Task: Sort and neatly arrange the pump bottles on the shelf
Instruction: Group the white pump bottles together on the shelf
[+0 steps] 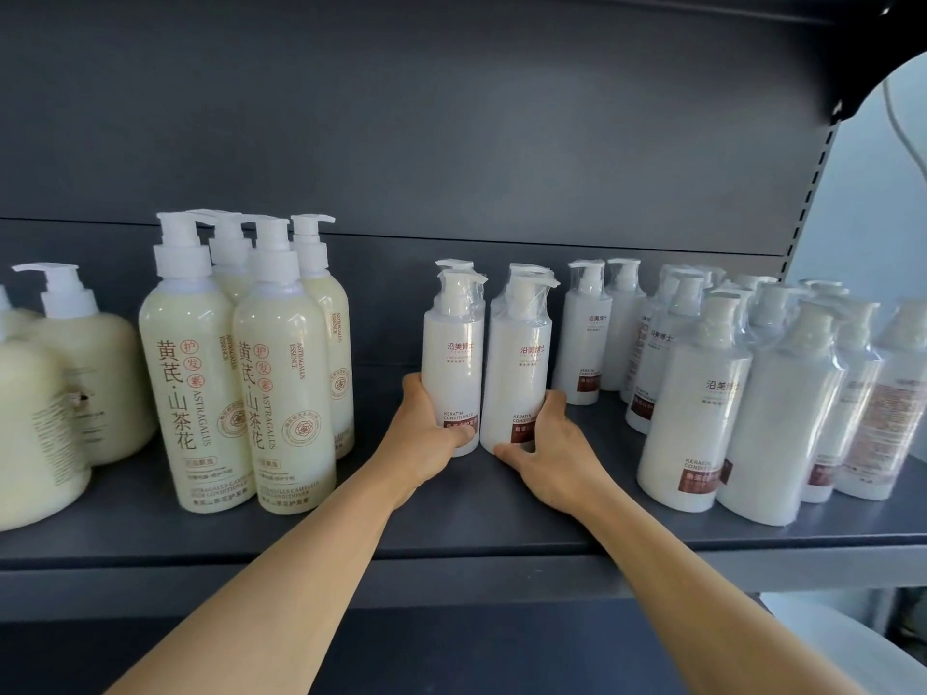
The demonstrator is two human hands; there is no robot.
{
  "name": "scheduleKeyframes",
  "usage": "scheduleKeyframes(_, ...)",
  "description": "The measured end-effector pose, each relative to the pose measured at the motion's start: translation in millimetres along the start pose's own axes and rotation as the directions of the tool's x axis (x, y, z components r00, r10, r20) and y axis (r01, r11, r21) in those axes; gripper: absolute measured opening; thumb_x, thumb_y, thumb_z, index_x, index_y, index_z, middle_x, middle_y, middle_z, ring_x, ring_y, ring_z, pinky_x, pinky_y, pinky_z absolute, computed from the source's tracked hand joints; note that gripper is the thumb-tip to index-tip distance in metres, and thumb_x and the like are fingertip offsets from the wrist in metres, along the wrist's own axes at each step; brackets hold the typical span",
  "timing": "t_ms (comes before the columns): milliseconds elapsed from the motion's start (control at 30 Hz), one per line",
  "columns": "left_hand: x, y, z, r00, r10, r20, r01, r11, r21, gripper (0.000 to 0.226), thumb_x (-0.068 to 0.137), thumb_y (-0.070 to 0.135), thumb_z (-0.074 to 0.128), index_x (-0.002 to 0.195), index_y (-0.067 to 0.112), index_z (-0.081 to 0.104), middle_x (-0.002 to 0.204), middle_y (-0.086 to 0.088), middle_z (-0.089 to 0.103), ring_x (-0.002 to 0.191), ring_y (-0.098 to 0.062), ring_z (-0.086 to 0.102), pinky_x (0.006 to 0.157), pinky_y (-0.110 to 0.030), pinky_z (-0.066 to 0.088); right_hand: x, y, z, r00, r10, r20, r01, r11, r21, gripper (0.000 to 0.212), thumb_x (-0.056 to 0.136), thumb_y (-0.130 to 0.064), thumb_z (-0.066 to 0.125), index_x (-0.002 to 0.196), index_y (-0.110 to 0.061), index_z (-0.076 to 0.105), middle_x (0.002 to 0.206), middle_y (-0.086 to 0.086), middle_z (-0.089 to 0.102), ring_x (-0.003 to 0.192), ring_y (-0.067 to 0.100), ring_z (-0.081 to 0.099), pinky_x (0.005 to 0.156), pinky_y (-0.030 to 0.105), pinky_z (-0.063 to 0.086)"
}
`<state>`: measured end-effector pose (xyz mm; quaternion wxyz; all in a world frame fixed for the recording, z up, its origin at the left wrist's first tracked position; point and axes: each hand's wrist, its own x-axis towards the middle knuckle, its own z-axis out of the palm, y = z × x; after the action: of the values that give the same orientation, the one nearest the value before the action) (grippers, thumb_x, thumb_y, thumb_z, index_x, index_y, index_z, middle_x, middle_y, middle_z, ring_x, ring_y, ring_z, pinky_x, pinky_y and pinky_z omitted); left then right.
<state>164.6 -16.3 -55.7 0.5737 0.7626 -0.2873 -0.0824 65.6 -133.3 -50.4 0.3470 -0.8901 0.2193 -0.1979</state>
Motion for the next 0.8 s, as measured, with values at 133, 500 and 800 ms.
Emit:
scheduleKeyframes(133, -1, 0, 0, 1.0, 0.008, 0.003, -0.008, 1.0, -0.008, 0.065, 0.082, 0.006, 0.069, 0.131, 0.016, 0.027, 0.12, -0.001, 0.05, 0.11, -0.016, 0.05, 0.092, -0.028, 0.042, -1, -1, 1, 1.0, 0.007, -0.019, -0.008, 1.0, -0.022, 0.052, 0.085, -0.023, 0.066, 0.119, -0.01, 0.03, 0.125, 0.007, 0.051, 0.095, 0.013, 0.047, 0.081, 0.024, 0.042)
scheduleKeyframes(500, -23, 6, -4, 0.994, 0.005, -0.108, 0.017, 0.979, 0.201, 0.072, 0.08, 0.011, 0.071, 0.138, 0.014, 0.028, 0.132, -0.005, 0.049, 0.117, -0.02, 0.051, 0.089, -0.025, 0.04, -28, -4, -7, 1.0, 0.012, 0.008, -0.01, 0.981, -0.195, 0.059, 0.086, -0.028, 0.063, 0.13, -0.011, 0.028, 0.134, 0.01, 0.044, 0.115, 0.027, 0.051, 0.097, 0.042, 0.045)
scheduleKeyframes(800, -54, 85, 25, 0.893, 0.449, -0.025, -0.381, 0.785, 0.489, 0.057, 0.082, 0.012, 0.065, 0.129, 0.019, 0.034, 0.133, 0.0, 0.037, 0.122, -0.015, 0.04, 0.091, -0.023, 0.034, -81, 7, -115, 0.914, -0.385, -0.125, 0.229, 0.747, -0.624, 0.024, 0.094, -0.021, 0.049, 0.116, -0.013, 0.055, 0.113, 0.002, 0.054, 0.103, 0.02, 0.055, 0.077, 0.028, 0.047)
